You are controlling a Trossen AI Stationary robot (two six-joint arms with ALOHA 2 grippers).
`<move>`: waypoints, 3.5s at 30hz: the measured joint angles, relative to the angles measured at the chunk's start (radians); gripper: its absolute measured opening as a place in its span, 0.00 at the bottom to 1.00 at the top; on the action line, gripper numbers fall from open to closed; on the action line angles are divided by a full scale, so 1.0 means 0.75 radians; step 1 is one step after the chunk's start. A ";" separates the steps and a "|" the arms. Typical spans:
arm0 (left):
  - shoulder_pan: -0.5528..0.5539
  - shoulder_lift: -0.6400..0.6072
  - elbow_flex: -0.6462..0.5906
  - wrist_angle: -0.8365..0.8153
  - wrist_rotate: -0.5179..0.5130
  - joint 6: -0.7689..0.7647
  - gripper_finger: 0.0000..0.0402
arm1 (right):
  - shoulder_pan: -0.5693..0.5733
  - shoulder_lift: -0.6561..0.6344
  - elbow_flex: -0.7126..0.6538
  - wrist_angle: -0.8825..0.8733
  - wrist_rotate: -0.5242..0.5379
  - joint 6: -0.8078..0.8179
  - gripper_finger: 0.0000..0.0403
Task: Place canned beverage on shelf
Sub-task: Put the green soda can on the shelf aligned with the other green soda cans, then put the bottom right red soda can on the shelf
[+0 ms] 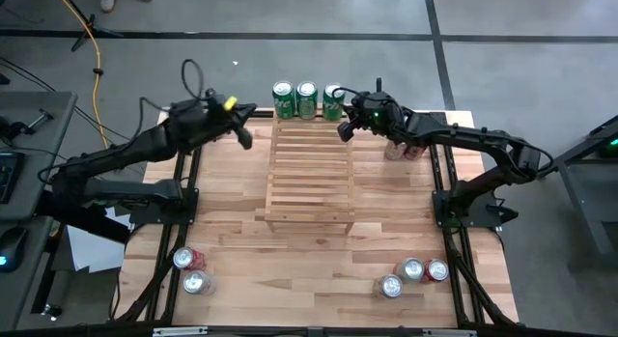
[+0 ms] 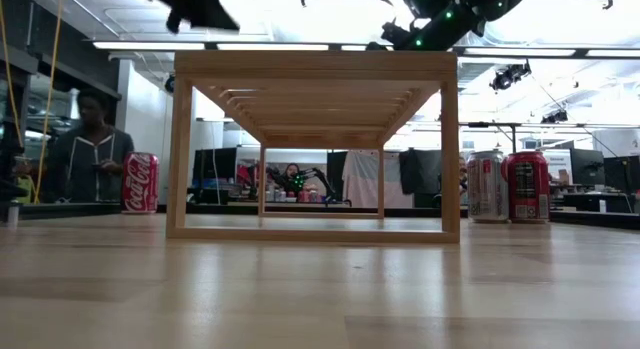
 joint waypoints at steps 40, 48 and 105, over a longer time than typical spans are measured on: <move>0.421 0.492 0.000 0.272 0.485 0.037 0.00 | -0.086 0.000 0.000 0.164 -0.062 0.035 0.00; 0.421 0.493 0.000 0.297 0.489 0.037 0.00 | -0.086 0.000 0.000 0.182 -0.076 0.060 0.00; 0.176 -0.083 0.000 0.030 0.874 -0.178 0.00 | -0.155 -0.398 0.001 -0.074 -0.145 -0.062 0.00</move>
